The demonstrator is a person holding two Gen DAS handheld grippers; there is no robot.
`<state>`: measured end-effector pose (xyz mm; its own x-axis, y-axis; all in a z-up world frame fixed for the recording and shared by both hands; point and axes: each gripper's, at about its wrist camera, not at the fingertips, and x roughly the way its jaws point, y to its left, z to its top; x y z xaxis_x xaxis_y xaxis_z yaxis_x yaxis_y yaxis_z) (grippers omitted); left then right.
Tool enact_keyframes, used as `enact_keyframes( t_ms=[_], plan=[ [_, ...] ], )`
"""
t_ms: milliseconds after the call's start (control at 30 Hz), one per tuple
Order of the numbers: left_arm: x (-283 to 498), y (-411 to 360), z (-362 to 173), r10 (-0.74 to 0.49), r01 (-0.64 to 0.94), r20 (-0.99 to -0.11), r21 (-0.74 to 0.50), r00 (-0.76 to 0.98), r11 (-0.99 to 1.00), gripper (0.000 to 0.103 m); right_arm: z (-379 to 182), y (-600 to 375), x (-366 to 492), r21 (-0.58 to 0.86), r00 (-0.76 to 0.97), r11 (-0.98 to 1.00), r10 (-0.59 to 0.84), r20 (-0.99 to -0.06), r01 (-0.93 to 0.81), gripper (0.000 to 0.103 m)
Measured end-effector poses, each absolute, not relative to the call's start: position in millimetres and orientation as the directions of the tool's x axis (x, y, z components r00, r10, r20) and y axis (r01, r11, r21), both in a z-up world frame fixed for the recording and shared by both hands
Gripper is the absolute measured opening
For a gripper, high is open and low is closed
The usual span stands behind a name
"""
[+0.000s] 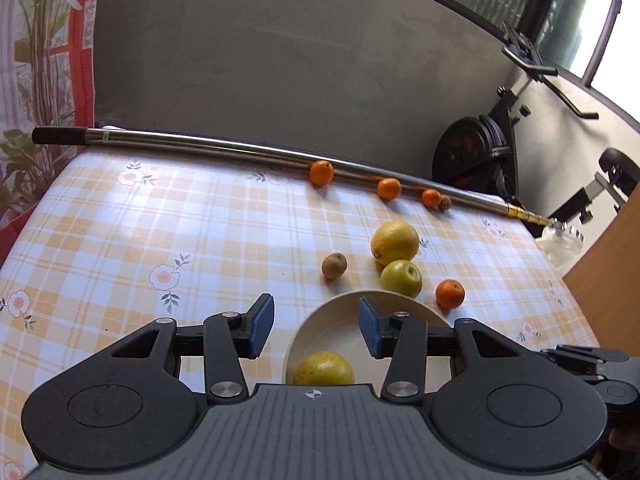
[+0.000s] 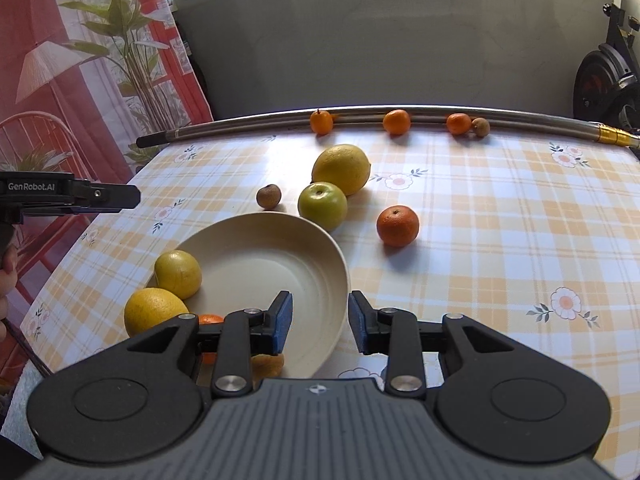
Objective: Organize fruits
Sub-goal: 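Move both tools toward the tangerines and kiwi beside the metal rod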
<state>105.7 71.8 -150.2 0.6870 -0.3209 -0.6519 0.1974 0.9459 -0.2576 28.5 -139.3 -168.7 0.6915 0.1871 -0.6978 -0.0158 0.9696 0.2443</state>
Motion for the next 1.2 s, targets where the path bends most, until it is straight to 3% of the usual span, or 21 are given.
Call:
enact_keyframes(
  t_ms=[500, 1200],
  plan=[
    [96, 122, -150, -0.162, -0.114, -0.674, -0.346, 0.721, 0.931, 0.050, -149, -188, 13, 0.287, 0.760, 0.941, 0.055, -0.647, 0.177, 0.034],
    [104, 131, -135, -0.084, -0.161, -0.661, -0.302, 0.746, 0.940, 0.050, -137, -227, 10, 0.309, 0.803, 0.911, -0.038, -0.595, 0.272, 0.034]
  ],
)
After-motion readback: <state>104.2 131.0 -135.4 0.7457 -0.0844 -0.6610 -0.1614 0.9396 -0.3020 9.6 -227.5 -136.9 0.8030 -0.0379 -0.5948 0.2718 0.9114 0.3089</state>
